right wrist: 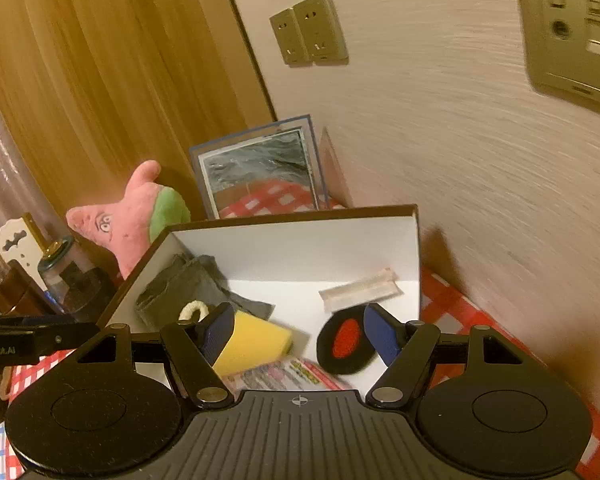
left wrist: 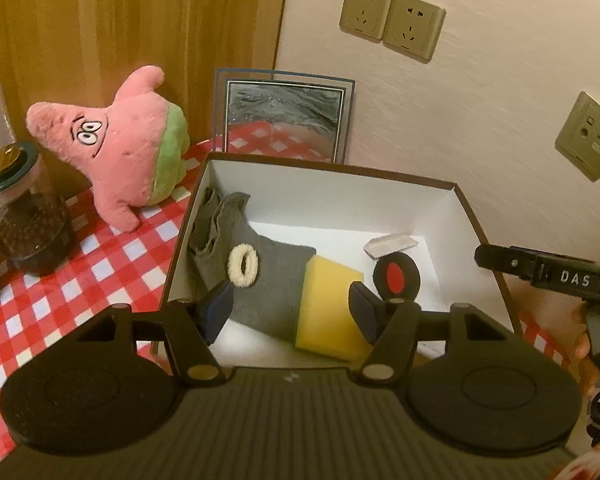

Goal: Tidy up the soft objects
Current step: 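Move both tools back toward the knit item and cotton swab bag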

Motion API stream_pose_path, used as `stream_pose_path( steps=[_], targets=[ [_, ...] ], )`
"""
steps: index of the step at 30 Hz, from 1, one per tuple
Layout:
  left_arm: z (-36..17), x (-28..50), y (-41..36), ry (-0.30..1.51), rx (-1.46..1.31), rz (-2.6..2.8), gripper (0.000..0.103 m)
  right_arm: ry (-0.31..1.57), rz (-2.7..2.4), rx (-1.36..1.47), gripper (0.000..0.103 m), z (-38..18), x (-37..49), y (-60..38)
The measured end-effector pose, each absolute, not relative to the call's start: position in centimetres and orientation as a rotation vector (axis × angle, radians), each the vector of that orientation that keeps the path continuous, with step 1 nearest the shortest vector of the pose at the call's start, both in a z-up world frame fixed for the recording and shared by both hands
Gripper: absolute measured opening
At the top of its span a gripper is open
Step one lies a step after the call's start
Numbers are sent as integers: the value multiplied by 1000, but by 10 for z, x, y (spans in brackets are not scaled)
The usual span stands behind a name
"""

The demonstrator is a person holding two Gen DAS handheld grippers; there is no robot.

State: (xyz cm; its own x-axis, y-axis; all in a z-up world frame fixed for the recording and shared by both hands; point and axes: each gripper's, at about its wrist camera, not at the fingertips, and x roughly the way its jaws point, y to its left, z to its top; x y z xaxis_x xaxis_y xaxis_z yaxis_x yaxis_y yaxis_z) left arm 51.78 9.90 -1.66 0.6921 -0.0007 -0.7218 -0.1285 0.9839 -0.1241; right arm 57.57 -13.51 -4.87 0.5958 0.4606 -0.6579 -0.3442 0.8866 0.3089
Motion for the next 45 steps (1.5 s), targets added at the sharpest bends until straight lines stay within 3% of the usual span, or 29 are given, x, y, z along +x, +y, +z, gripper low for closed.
stream_pose_path(
  steps=[25, 45],
  targets=[
    [-17, 380, 103, 804, -228, 110, 62, 834, 457, 136, 72, -24, 460, -148],
    [-51, 309, 106, 912, -238, 121, 62, 1011, 475, 59, 72, -68, 365, -137]
  ],
)
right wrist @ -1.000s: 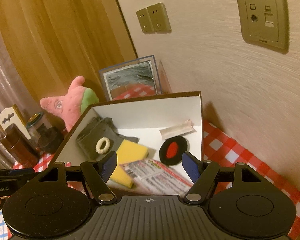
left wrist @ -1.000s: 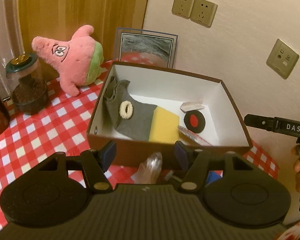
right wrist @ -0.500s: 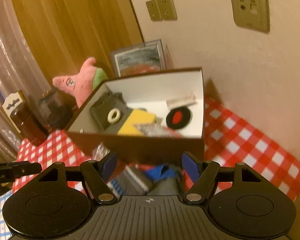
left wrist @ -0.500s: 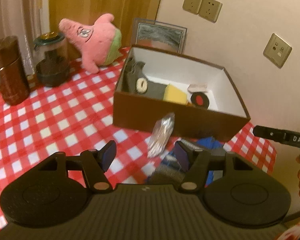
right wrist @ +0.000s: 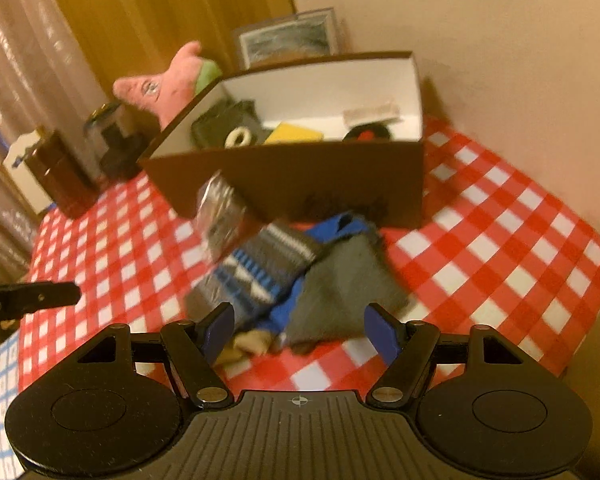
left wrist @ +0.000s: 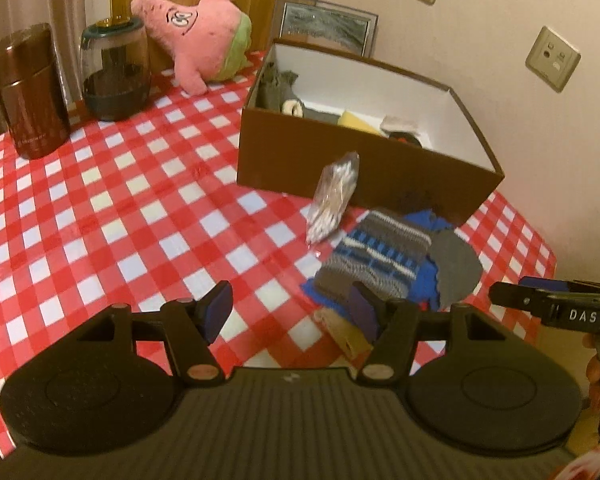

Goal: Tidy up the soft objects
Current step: 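Move both tools back toward the knit item and cotton swab bag, then close the right gripper on the striped grey-blue knit item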

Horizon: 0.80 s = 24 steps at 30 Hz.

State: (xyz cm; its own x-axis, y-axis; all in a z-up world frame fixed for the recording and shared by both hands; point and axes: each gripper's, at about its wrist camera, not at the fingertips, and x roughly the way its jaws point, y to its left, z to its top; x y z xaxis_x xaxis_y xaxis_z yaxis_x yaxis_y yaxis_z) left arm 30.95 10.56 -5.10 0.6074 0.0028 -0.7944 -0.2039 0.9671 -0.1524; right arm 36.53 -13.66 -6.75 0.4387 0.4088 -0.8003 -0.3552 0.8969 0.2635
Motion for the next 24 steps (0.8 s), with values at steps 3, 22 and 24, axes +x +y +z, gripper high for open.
stream_pose_path(
  steps=[3, 22, 24],
  targets=[
    [-56, 308, 104, 930, -238, 120, 62, 1015, 500, 32, 72, -72, 359, -129],
    [-76, 321, 110, 988, -240, 147, 62, 1025, 609, 15, 72, -100, 381, -86],
    [-78, 324, 112, 995, -241, 150, 62, 1041, 610, 23, 72, -106, 388, -83]
  ],
)
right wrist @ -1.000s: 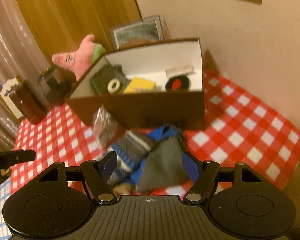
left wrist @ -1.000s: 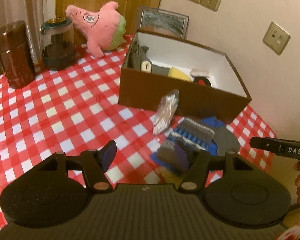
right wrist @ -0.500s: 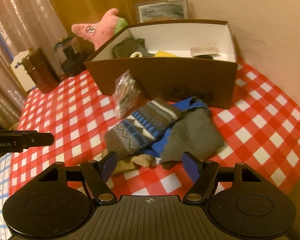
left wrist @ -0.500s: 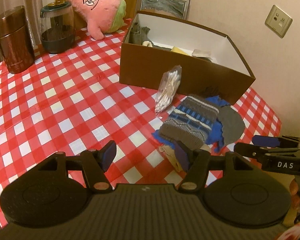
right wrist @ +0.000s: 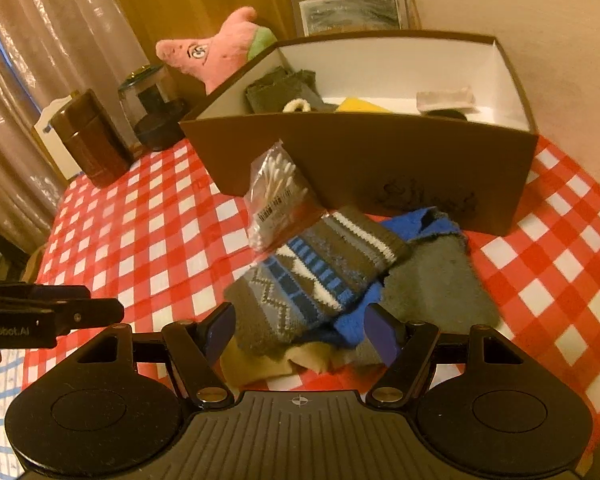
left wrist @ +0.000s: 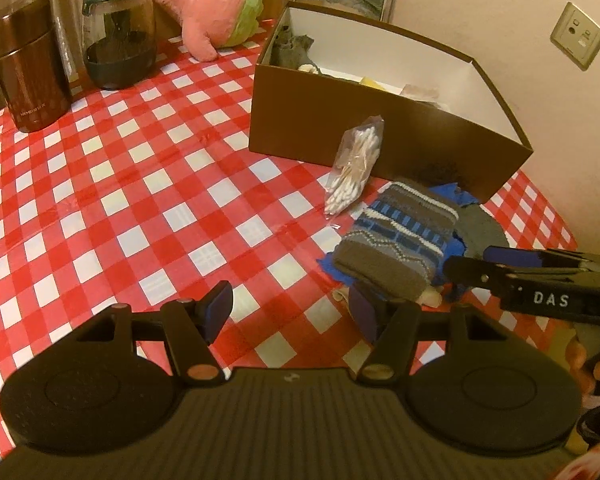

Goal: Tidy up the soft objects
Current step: 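Close the right gripper on the striped grey-blue knit item, then lift the knit item with the right gripper while the left grasps the cotton swab bag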

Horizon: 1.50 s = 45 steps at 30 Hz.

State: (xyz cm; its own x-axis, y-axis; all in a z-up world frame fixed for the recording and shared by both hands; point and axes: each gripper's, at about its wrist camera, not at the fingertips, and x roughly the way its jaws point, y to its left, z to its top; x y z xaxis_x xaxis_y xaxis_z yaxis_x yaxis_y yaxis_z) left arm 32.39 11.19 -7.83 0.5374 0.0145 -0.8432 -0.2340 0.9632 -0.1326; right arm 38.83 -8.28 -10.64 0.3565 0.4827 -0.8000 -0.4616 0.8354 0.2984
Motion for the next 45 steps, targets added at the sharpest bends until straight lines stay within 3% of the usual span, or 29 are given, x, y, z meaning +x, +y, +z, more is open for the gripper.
stream_pose_path(
  steps=[17, 22, 23, 24, 45],
  targets=[
    [-91, 344, 126, 1030, -260, 166, 62, 1171, 536, 43, 71, -158, 427, -51],
    [-92, 344, 129, 1032, -266, 171, 62, 1151, 536, 15, 35, -161, 424, -48],
    [-92, 344, 129, 1032, -266, 170, 62, 1145, 543, 18, 20, -159, 424, -48],
    [-92, 344, 129, 1032, -265, 170, 62, 1137, 546, 16, 16, -157, 424, -49],
    [-91, 353, 103, 997, -217, 75, 62, 844, 504, 99, 12, -52, 407, -105]
  ],
)
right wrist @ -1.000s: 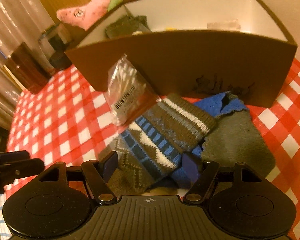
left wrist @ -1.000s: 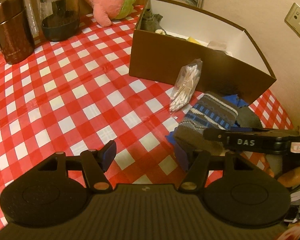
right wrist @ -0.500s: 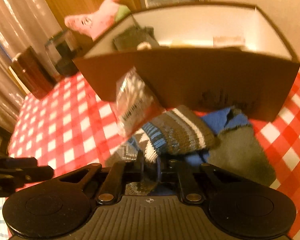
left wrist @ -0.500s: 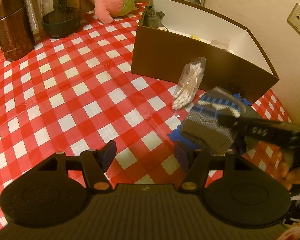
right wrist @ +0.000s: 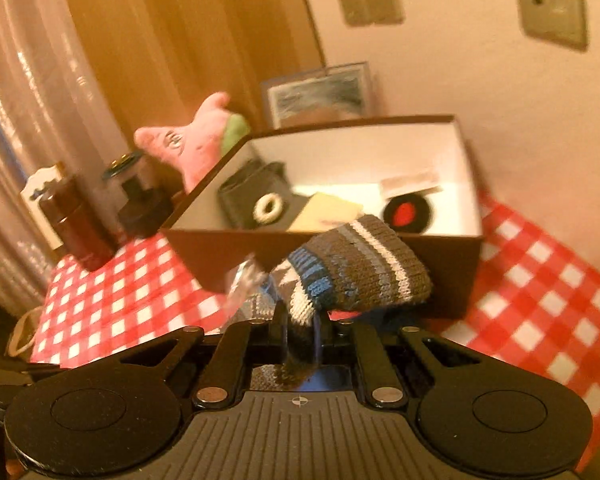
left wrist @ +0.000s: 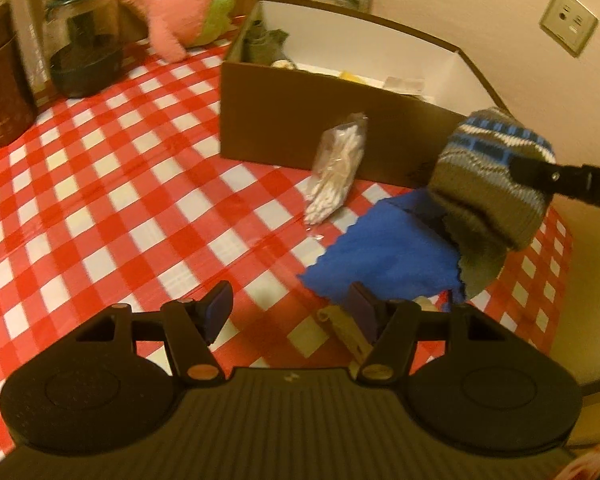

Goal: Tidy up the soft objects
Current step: 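Lift the knit item with the right gripper while the left grasps the cotton swab bag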

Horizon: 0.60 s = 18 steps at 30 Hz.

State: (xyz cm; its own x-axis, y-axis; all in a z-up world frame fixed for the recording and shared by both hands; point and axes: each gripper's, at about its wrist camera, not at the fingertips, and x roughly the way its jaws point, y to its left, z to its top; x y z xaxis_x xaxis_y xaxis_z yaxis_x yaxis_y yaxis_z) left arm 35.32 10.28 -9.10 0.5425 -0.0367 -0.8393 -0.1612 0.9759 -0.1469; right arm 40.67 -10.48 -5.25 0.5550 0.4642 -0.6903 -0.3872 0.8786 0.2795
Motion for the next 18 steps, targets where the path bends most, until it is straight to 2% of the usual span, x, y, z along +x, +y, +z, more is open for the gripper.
stream_pose_path(
  steps=[18],
  targets=[
    [-111, 429, 75, 958, -60, -21, 61, 780, 399, 97, 12, -44, 429, -143]
  ],
)
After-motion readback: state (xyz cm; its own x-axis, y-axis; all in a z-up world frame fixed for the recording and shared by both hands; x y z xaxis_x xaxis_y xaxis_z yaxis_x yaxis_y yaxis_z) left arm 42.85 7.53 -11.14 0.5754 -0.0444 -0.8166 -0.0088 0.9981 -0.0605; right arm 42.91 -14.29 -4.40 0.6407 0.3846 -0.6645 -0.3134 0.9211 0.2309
